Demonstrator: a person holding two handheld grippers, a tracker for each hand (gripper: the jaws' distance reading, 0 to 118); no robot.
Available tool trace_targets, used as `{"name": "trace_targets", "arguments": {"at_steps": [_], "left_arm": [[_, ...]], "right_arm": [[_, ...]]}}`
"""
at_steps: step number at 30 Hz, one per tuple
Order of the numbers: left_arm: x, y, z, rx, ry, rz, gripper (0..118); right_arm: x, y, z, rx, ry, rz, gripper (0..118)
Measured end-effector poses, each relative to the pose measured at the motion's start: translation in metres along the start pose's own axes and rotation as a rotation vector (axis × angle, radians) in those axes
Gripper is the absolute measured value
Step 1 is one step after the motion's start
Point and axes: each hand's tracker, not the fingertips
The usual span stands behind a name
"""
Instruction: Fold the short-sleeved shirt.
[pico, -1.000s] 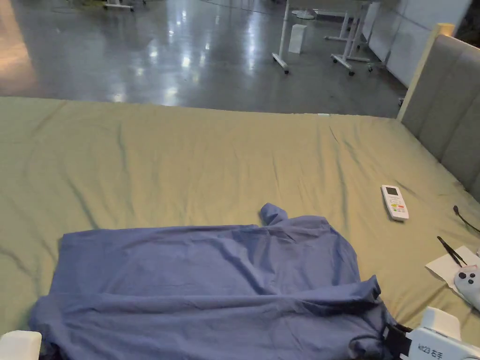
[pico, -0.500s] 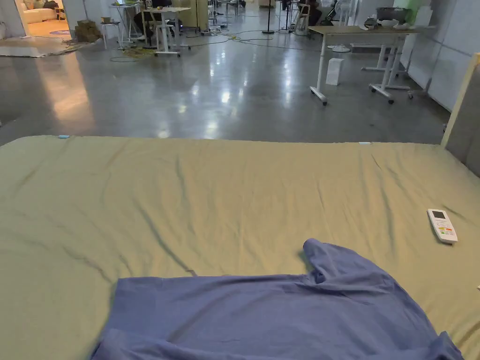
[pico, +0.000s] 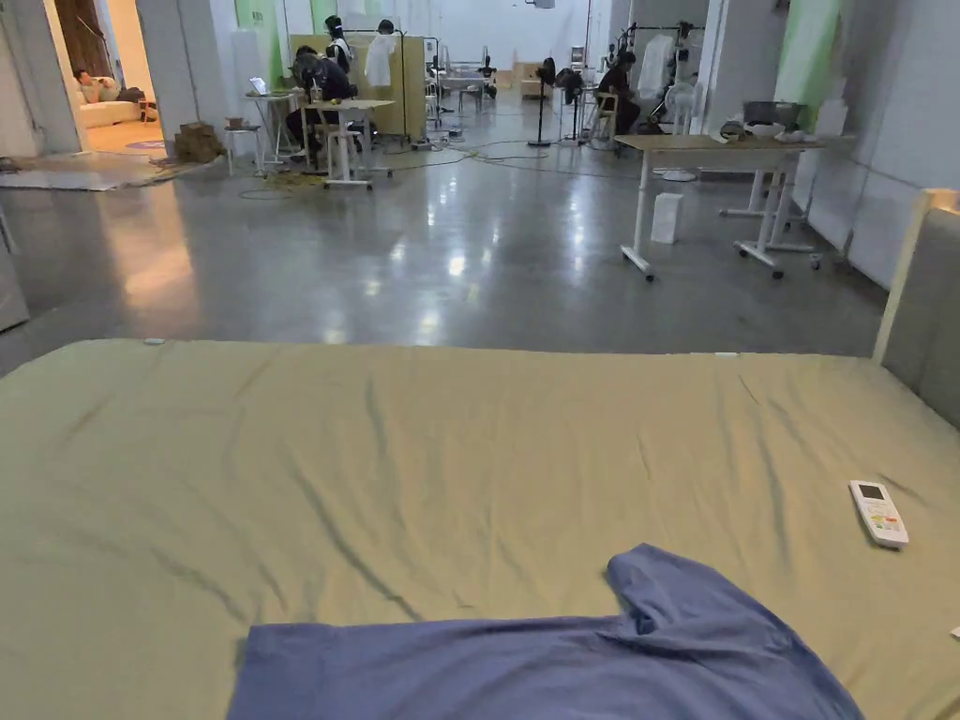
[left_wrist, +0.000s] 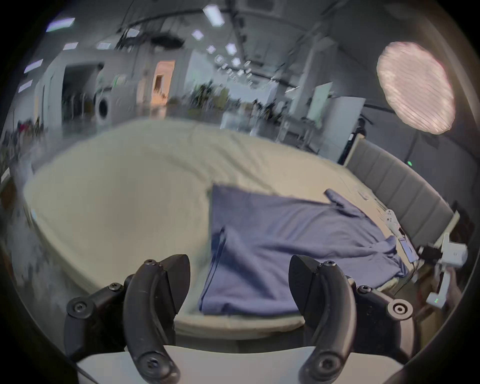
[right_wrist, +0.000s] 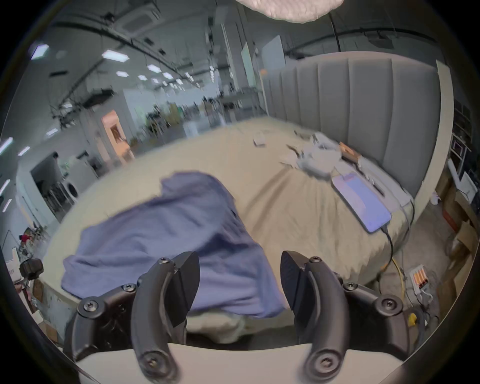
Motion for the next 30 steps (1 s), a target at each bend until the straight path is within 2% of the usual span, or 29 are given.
{"name": "trace_targets", "arguments": {"at_steps": [5,8,11,12,13,14,15,16,17,18,20,21,23,30], "left_arm": [[0.062,0.055,0.077,0.336,-0.024,-0.195,80],[0.097,0.071,0.107,0.490,0.002,-0.255,80],[0.117,0.073,0.121,0.579,-0.025,-0.259,77],[0.122,0.072,0.123,0.579,-0.022,-0.255,72],[0.127,0.071,0.124,0.576,-0.017,-0.255,58],[0.130,0.069,0.125,0.574,-0.015,-0.257,43],[0.130,0.068,0.123,0.569,-0.016,-0.258,24],[0.131,0.067,0.122,0.555,-0.019,-0.253,7],[0.131,0.065,0.121,0.523,-0.039,-0.234,6],[0.129,0.063,0.121,0.498,-0.076,-0.220,2],[0.126,0.060,0.120,0.472,-0.122,-0.194,0],[0.127,0.058,0.119,0.471,-0.112,-0.197,0],[0.128,0.058,0.119,0.445,-0.098,-0.229,0],[0.122,0.067,0.104,0.405,-0.077,-0.249,0]], "right_arm": [[-0.058,0.038,0.059,0.226,0.073,0.172,68],[-0.089,0.051,0.084,0.358,0.117,0.246,68],[-0.110,0.054,0.102,0.424,0.171,0.274,68],[-0.114,0.054,0.105,0.453,0.187,0.299,67],[-0.119,0.054,0.108,0.483,0.201,0.337,64],[-0.123,0.051,0.110,0.476,0.202,0.338,57],[-0.126,0.050,0.111,0.478,0.202,0.357,46],[-0.129,0.050,0.111,0.477,0.199,0.376,25],[-0.131,0.049,0.109,0.447,0.203,0.367,12],[-0.131,0.048,0.108,0.442,0.206,0.362,6],[-0.129,0.045,0.107,0.415,0.236,0.345,0],[-0.128,0.043,0.105,0.374,0.237,0.306,0],[-0.129,0.043,0.106,0.401,0.221,0.338,0],[-0.127,0.046,0.099,0.396,0.214,0.326,0]]}}
